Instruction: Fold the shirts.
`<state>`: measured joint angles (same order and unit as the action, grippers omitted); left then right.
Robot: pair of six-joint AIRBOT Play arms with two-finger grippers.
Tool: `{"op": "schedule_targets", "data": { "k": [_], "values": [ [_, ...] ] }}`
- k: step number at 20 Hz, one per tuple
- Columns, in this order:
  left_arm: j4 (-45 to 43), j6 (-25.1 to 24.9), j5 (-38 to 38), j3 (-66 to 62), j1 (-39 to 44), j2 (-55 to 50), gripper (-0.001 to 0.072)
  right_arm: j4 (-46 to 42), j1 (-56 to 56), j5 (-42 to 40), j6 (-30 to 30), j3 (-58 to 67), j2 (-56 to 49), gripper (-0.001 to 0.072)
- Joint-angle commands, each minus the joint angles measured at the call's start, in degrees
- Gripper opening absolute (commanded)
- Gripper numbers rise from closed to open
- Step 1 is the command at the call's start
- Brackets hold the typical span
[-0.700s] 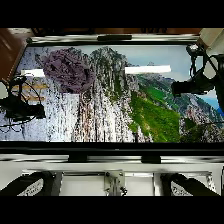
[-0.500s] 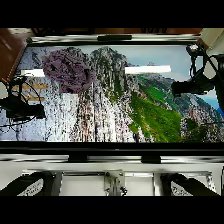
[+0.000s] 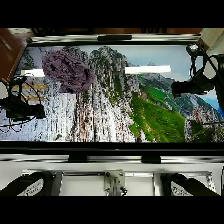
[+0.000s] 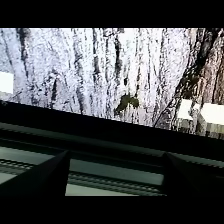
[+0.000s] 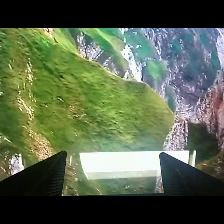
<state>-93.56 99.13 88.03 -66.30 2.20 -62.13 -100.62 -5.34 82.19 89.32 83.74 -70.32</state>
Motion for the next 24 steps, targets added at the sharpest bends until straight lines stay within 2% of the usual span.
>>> {"op": "schedule_targets", "data": {
  "k": [1, 3, 7, 9, 12, 13, 15, 16, 18, 19, 24],
  "values": [
    [0.0, 0.0, 0.0, 0.0, -0.04, 0.02, 0.072, 0.02, -0.02, 0.02, 0.0, -0.02, 0.02, 0.0685],
    [0.0, 0.02, -0.55, 0.0, -0.04, 0.02, 0.072, 0.02, -0.02, 0.02, 0.02, 0.0, 0.02, 0.0685],
    [3.43, 5.53, -11.28, 0.0, -0.04, -0.04, 0.072, 2.23, -0.02, -1.86, 0.09, -0.02, 0.02, 0.0685],
    [5.64, 7.41, -14.25, 0.0, -0.04, -0.04, 0.072, 4.48, -0.02, -2.1, 0.09, -0.02, 0.02, 0.0685],
    [6.21, 8.35, -19.02, 0.0, -0.04, -0.33, 0.072, 8.94, -0.02, -4.63, 0.5, -0.02, 0.02, 0.0685],
    [6.21, 9.27, -21.55, 0.0, -0.04, -0.66, 0.072, 10.03, -0.02, -5.99, 0.5, -0.02, 0.02, 0.0685],
    [8.04, 14.16, -27.12, 0.04, -0.02, -1.95, 0.072, 11.04, -0.02, -8.81, 0.76, -0.02, -0.11, 0.0685],
    [9.81, 14.49, -32.44, 0.0, -0.02, -3.17, 0.072, 11.21, -0.02, -9.79, 1.2, -0.02, -0.37, 0.0685],
    [12.81, 13.38, -43.69, -0.87, -0.04, -7.54, 0.072, 11.43, -0.02, -10.49, 1.57, -0.07, -1.79, 0.0685],
    [12.83, 13.18, -46.53, -2.82, -0.04, -11.43, 0.072, 11.96, -0.02, -10.45, 1.57, -0.07, -2.71, 0.0685],
    [13.64, 11.47, -43.47, -20.61, -0.02, -35.95, 0.072, 16.13, -0.02, -8.57, 1.55, -0.07, -7.82, 0.0685]
  ]
}}
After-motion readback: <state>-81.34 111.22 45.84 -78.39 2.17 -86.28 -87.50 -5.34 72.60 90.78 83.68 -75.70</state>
